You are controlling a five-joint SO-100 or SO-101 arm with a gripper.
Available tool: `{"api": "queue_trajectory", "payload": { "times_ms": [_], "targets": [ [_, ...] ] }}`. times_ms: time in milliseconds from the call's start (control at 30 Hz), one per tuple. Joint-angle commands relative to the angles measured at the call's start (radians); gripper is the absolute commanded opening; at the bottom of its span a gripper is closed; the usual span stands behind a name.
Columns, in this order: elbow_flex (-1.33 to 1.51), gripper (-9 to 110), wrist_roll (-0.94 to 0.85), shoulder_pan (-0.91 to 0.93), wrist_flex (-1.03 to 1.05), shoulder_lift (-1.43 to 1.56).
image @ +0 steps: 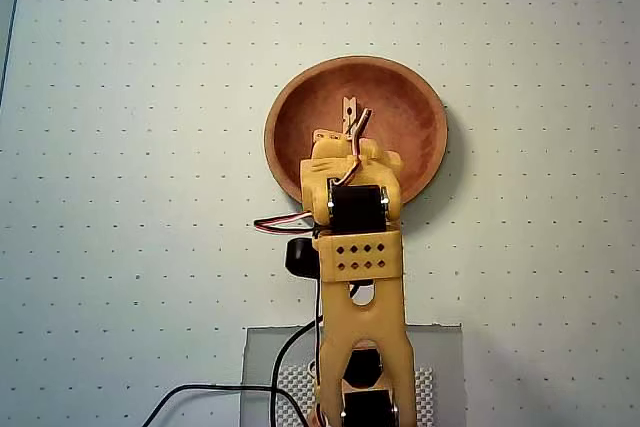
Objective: Grasp a clothespin and put it in the bowl.
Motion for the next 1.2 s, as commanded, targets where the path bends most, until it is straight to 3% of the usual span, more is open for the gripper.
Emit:
{"api": "queue_trajectory", "payload": {
  "times_ms": [0,300,500,933,1167],
  "targets": [
    [0.017,-3,0.236,0.005,-0.123,0.160],
    [0.213,-3,0.819,0.008,-0.486,0.367],
    [0.443,-3,1.078,0.061,-0.554,0.604],
    [0.868,-3,1.239,0.152,-0.600,1.040],
    [1.035,-3,1.187,0.161,-0.600,1.144]
  ]
}}
